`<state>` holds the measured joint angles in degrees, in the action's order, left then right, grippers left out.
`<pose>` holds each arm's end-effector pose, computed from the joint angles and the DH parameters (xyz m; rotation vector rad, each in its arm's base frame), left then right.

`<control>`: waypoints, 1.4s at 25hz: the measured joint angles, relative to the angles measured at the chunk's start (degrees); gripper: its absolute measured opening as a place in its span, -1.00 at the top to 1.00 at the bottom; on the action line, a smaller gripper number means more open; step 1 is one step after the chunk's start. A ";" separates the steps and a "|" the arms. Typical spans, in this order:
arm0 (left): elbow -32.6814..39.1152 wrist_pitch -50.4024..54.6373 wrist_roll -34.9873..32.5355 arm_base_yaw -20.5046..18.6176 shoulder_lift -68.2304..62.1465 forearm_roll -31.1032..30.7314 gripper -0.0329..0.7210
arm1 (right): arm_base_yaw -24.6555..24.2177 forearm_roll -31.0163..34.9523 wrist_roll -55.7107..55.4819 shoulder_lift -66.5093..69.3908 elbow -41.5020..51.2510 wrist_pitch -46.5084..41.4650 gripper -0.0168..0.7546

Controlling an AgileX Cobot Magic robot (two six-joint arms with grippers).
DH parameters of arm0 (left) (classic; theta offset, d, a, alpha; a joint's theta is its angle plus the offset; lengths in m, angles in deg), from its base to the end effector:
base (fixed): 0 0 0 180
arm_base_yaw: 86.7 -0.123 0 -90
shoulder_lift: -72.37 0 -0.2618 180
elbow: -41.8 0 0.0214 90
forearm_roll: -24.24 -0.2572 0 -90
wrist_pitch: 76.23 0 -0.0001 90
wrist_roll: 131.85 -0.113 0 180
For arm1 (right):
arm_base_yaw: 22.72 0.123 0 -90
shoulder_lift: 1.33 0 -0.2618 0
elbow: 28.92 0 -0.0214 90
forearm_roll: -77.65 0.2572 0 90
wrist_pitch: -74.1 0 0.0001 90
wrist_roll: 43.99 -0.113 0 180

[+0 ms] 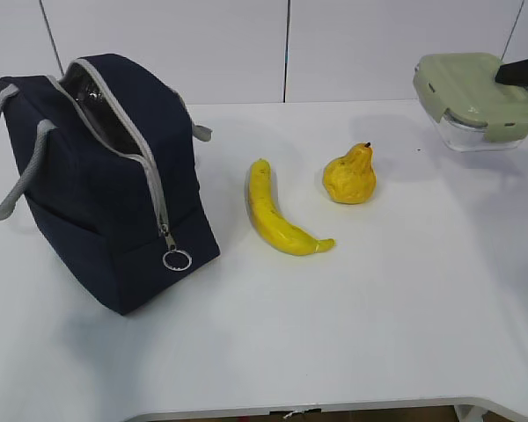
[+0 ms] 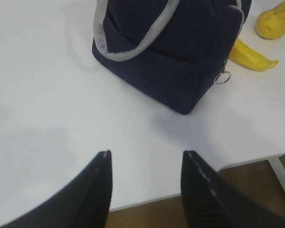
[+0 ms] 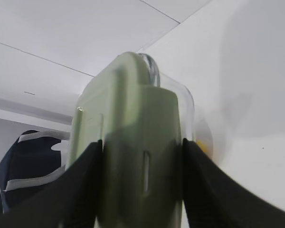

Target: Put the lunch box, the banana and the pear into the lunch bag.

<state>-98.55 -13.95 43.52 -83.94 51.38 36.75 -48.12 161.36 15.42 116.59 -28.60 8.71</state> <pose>0.0618 -0.0247 0.3021 0.1413 2.1290 -0.2472 0.4009 -0.0773 0.2193 0.1687 2.0344 1.1643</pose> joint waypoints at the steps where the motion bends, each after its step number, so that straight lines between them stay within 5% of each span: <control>1: -1.04 -0.64 0.00 0.00 -1.91 0.27 0.03 | 0.00 -0.08 -0.31 -0.48 0.00 -0.13 -0.03; 6: -6.47 -4.29 2.23 0.00 -13.05 4.33 0.10 | 0.00 -0.14 -1.56 -1.81 0.00 -0.40 -0.03; 14: -9.72 -8.80 5.33 0.00 -30.05 17.69 -0.38 | 0.00 -0.52 -2.28 -3.98 0.04 -0.66 -0.03; 26: -9.72 -26.87 5.69 0.00 -47.34 30.82 -0.47 | 5.28 -0.57 -3.10 -4.17 0.04 -0.88 -0.03; 35: -9.72 -32.85 -5.26 0.00 -56.10 46.36 -0.64 | 9.44 -2.74 -4.65 -4.17 -3.57 -1.11 -0.03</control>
<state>-108.26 -46.80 38.26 -83.94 -4.71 83.11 -38.68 158.63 10.76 112.42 -32.17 7.59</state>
